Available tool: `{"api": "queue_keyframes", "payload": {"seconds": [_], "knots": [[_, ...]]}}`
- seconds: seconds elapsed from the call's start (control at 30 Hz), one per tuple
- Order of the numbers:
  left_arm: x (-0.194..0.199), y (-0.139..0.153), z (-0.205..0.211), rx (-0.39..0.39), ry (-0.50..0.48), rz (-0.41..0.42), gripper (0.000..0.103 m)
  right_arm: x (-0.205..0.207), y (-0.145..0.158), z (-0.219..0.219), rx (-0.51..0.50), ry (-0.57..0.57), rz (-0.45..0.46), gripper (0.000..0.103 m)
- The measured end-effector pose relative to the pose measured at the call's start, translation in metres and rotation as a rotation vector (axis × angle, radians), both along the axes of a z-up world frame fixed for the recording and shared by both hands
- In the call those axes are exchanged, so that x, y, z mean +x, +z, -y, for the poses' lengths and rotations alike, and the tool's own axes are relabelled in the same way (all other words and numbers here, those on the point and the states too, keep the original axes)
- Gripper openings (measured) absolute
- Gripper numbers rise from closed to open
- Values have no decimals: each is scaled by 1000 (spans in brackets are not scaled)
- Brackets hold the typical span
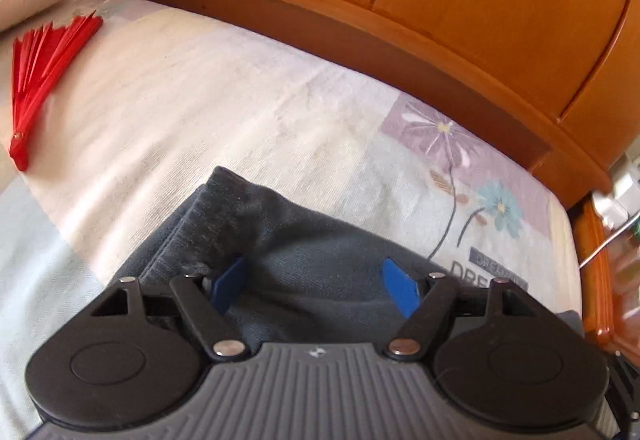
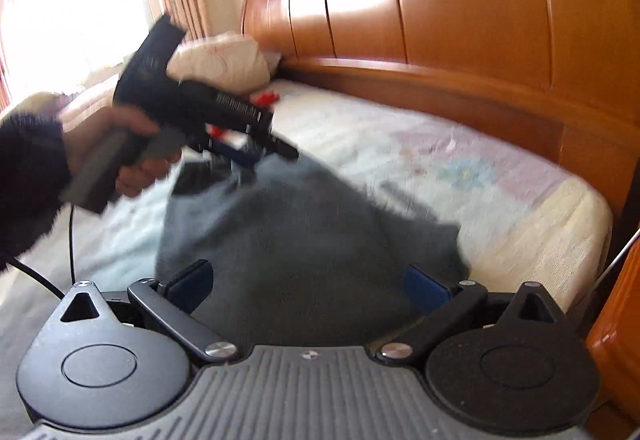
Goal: Fold clothes
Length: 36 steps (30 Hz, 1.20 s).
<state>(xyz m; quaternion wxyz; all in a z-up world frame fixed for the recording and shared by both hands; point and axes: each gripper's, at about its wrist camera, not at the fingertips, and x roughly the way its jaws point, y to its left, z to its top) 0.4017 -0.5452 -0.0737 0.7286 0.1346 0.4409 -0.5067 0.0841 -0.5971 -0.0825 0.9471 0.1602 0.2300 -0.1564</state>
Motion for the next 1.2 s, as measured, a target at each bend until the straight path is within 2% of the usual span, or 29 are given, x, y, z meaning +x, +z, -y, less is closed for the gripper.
{"api": "queue_keyframes", "payload": {"seconds": [0.07, 0.17, 0.33, 0.4, 0.5, 0.63, 0.7, 0.77, 0.8, 0.87, 0.9, 0.97, 1.03, 1.1, 1.2], "knots": [[-7, 8, -8, -22, -27, -11, 77, -7, 10, 8, -30, -47, 26, 103], [-20, 13, -17, -19, -63, 2, 78, -11, 12, 32, 36, -87, 53, 103], [-30, 16, -29, -47, -118, 1, 79, -2, 1, 47, 149, 35, 89, 103], [-25, 10, -28, -21, -85, 8, 79, 12, -20, 59, 205, -5, 9, 102], [-14, 3, -30, 16, -25, 22, 79, 8, -21, 64, 170, -80, -4, 101], [-4, 14, -47, -23, 22, 21, 79, -16, -3, 64, 206, -105, 76, 102], [-5, 17, -55, -45, 11, 0, 79, -21, 4, 55, 217, -76, 96, 103], [-14, 14, -63, -35, -23, 15, 81, -19, 8, 41, 207, -34, 93, 103], [-19, 10, -65, -7, -40, 47, 82, -16, 9, 34, 194, -12, 82, 103], [-25, -1, -68, 109, -22, 131, 82, -8, 10, 17, 149, 14, 37, 103], [-27, -2, -73, 127, -13, 149, 82, -4, 11, 8, 115, 18, 1, 103], [-35, 10, -87, 103, -20, 159, 82, -2, 12, -9, 94, 54, -24, 103], [-46, 26, -102, 75, -36, 177, 84, 0, 12, -27, 115, 136, -22, 103], [-64, 36, -116, 86, -53, 243, 87, 6, 7, -45, 140, 199, -44, 103], [-92, 40, -137, 108, -72, 321, 88, 14, -4, -61, 173, 205, -120, 103]]}}
